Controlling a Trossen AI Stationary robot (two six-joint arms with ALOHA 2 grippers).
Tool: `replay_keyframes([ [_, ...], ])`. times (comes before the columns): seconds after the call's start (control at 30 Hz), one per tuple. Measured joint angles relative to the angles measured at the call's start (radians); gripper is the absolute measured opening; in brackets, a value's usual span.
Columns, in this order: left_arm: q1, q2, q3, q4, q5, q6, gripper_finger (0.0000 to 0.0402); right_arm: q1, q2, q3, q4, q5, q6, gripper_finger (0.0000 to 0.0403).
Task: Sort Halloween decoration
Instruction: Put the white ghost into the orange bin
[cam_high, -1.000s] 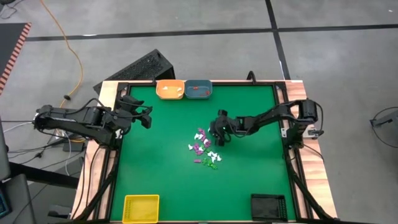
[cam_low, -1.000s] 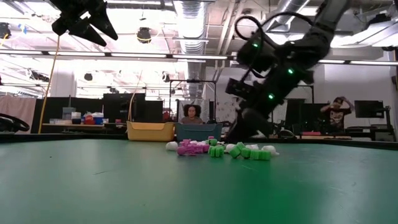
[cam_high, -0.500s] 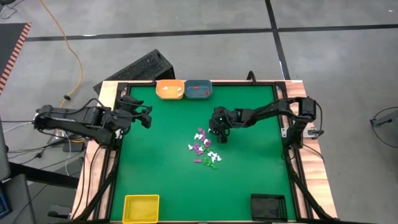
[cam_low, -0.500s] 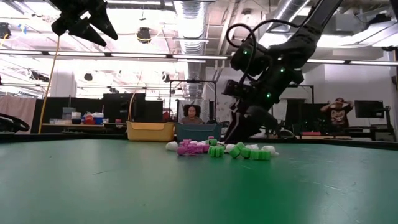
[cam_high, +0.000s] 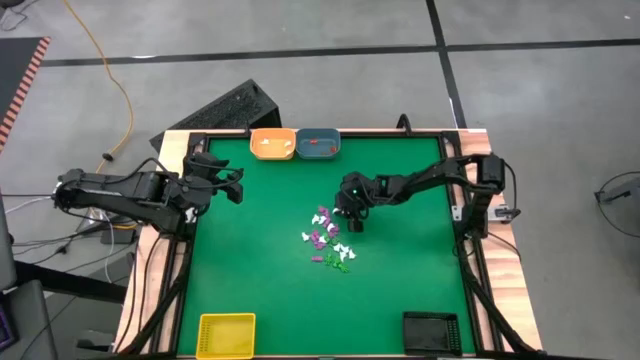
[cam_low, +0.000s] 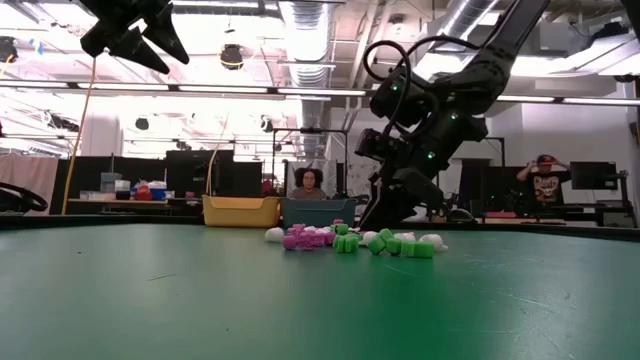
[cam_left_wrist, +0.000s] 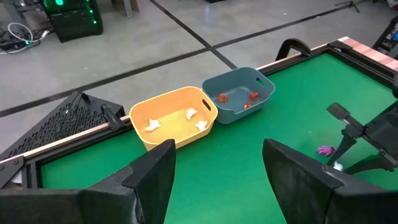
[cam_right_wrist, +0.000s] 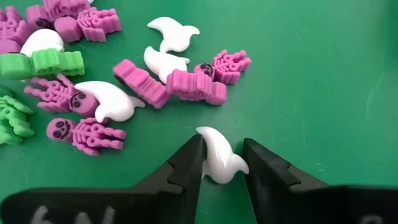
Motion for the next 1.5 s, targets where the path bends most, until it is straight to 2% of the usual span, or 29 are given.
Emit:
replay_keyframes([
  [0.3, 0.0, 0.0, 0.0, 0.0, 0.0, 0.0, 0.0231, 0.002, 0.0, -0.001, -0.001, 0.004, 0.041, 0.0078],
  [0.57, 0.0, 0.0, 0.0, 0.0, 0.0, 0.0, 0.0231, 0.001, 0.001, 0.012, -0.012, 0.004, 0.113, 0.0053],
  [1.23, 0.0, -0.002, 0.0, 0.001, 0.0, 0.0, 0.0231, -0.034, -0.014, 0.265, -0.013, 0.01, 0.116, 0.0047],
  [1.5, 0.0, -0.028, 0.0, 0.002, 0.022, 0.001, 0.0231, -0.065, -0.012, 0.331, 0.184, 0.088, 0.115, 0.0047],
])
